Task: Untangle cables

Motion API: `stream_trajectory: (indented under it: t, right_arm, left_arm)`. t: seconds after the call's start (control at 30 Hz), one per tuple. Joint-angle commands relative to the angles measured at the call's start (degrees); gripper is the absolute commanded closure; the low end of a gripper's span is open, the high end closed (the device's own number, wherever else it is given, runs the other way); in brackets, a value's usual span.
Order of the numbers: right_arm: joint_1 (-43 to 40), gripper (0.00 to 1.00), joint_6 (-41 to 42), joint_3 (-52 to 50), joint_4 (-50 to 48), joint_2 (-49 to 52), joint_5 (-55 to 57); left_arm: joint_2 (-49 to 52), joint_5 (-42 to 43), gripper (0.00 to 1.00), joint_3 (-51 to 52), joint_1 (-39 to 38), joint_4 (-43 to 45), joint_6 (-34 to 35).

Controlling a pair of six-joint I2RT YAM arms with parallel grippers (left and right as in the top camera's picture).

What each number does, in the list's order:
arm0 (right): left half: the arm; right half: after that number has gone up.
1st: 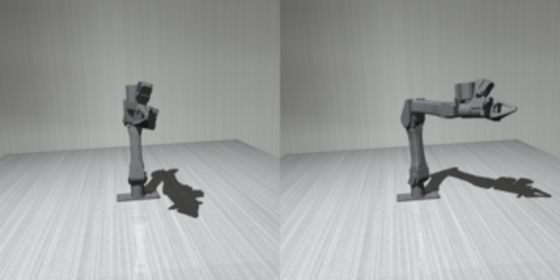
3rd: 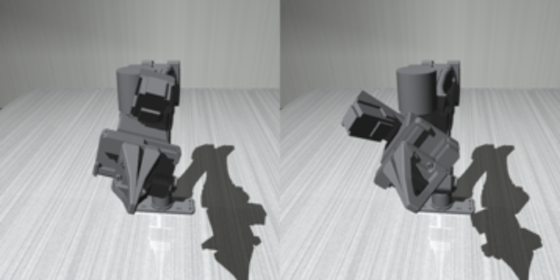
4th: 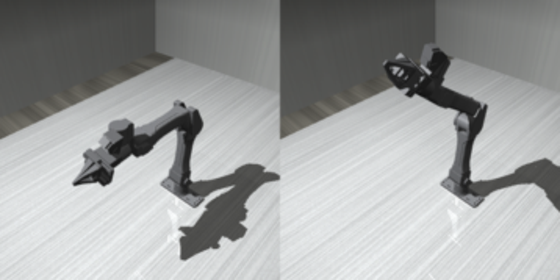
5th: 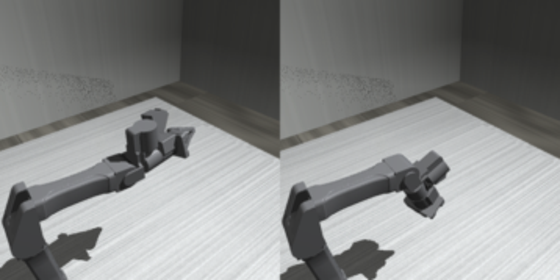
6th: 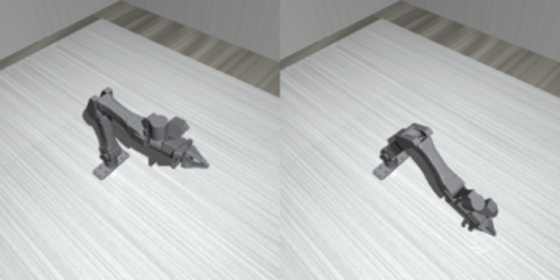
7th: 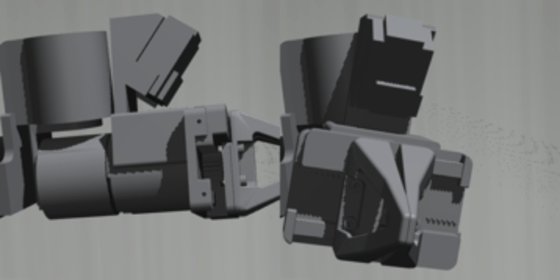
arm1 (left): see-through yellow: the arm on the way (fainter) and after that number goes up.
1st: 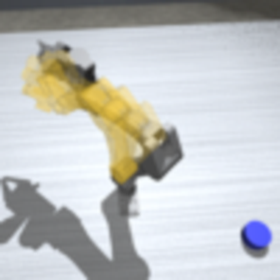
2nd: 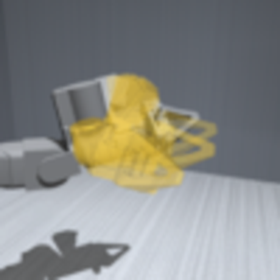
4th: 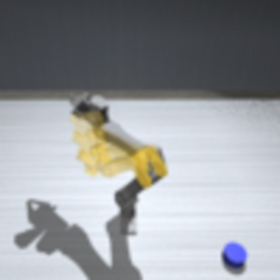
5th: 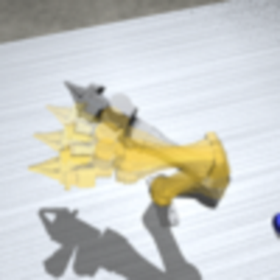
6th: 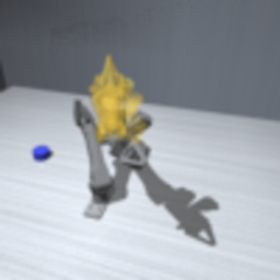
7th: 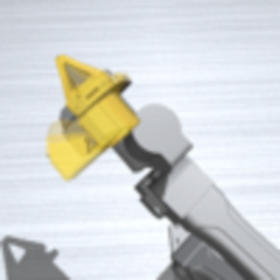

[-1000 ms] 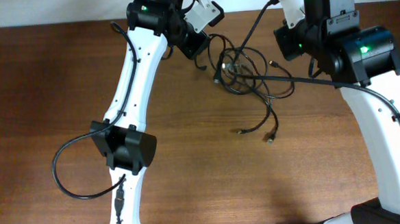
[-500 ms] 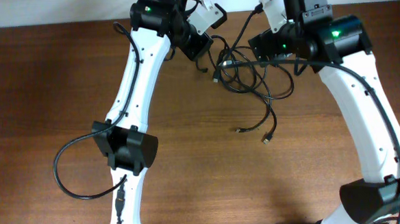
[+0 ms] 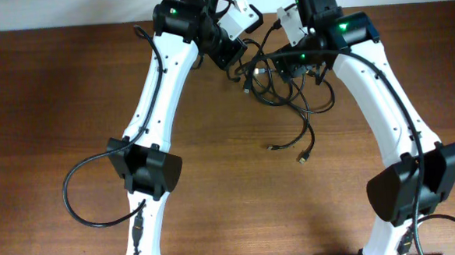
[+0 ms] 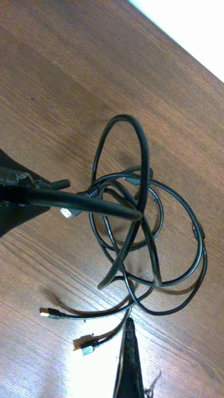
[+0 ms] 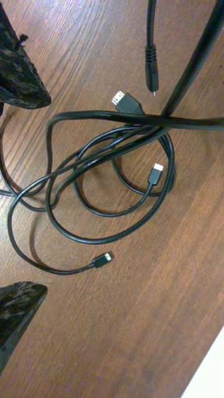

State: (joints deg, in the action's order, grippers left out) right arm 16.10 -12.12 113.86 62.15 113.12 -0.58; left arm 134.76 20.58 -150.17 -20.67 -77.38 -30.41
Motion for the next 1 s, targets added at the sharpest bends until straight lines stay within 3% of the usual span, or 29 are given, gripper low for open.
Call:
stream_trajectory:
  t: [0.0, 0.6, 0.63, 0.7, 0.73, 0.97]
  right_arm:
    - [0.0, 0.17, 0.6, -0.1, -0.4, 1.8, -1.6]
    - [0.0, 0.23, 1.7, -0.1, -1.7, 7.6, -2.6]
    - [0.0, 0.27, 1.7, -0.1, -1.8, 7.9, -2.6]
    - [0.0, 0.67, 1.7, -0.1, -2.2, 8.7, -2.6]
    - [0.0, 0.96, 1.7, -0.1, -2.5, 9.1, -2.6]
    - [-0.1, 0.96, 2.1, -0.1, -3.6, 9.2, -2.2]
  left_arm:
    - [-0.5, 0.4, 1.00, -0.6, -0.1, 0.3, 0.5]
    - [-0.5, 0.4, 1.00, -0.6, -0.1, 0.1, 0.6]
    - [-0.5, 0.4, 1.00, -0.6, -0.1, 0.1, 0.6]
    - [-0.5, 0.4, 1.00, -0.6, -0.1, 0.1, 0.6]
    - [-0.5, 0.4, 1.00, -0.6, -0.1, 0.1, 0.6]
    - [-0.5, -1.4, 1.00, -0.6, -0.1, 0.1, 0.6]
